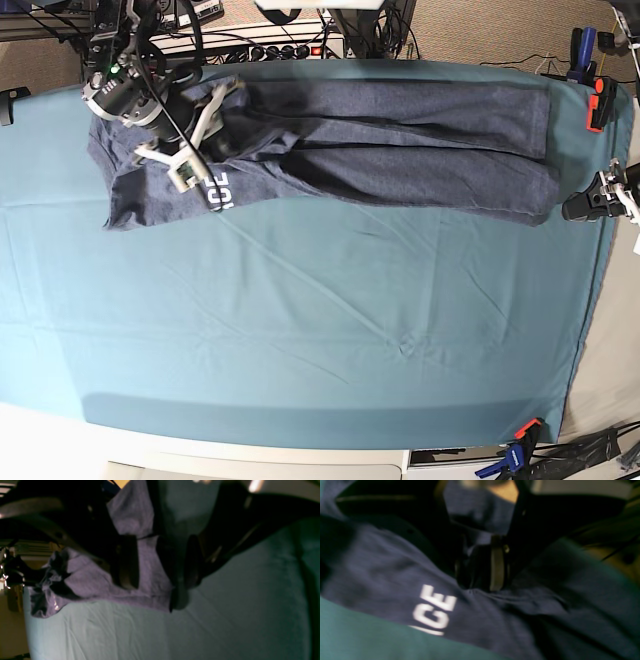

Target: Fold the T-shirt properly

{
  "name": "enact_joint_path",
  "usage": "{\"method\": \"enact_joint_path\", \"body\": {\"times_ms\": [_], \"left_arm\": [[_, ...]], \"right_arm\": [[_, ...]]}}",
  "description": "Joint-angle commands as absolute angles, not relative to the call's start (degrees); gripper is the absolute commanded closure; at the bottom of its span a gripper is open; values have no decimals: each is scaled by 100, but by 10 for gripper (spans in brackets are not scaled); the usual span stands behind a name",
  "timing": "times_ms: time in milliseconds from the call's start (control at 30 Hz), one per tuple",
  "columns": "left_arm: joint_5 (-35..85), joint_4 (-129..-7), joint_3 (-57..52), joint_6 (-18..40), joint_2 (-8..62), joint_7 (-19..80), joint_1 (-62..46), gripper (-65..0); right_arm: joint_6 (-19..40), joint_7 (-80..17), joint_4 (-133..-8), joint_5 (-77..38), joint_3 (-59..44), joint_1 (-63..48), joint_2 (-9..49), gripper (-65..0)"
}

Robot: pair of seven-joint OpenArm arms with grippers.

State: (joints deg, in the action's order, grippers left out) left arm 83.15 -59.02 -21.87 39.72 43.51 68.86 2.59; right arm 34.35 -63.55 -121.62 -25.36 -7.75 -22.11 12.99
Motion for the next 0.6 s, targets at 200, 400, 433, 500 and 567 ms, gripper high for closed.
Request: {"method": "enact_joint_path", "body": {"times_ms": [200,400,433,500,567], "left_arm": [[8440,-5975,-2241,4000,4508,6766,121,-309],[8440,-5975,-2241,4000,4388,6755,-115,-309],[8438,-5975,-2241,4000,4366,6753,-132,-309],[8438,-5975,-2241,4000,4342,6753,-145,-309],[8436,-5975,-2241,4000,4335,6751,-143,-309]], "right_arm": [[3448,-6125,-12267,-2709,-797,-1865,1330,-157],[3494,-6130,-12269,-3553,-797,-1793,1310,-157],[3527,-6130,-12269,-3721,-794,-1793,1310,-157],[3653,-6132,-12269,-4097,-792,-1793,1297,-157],[3820,-6184,-12269,-4506,-792,-1793,1284,-157]]}}
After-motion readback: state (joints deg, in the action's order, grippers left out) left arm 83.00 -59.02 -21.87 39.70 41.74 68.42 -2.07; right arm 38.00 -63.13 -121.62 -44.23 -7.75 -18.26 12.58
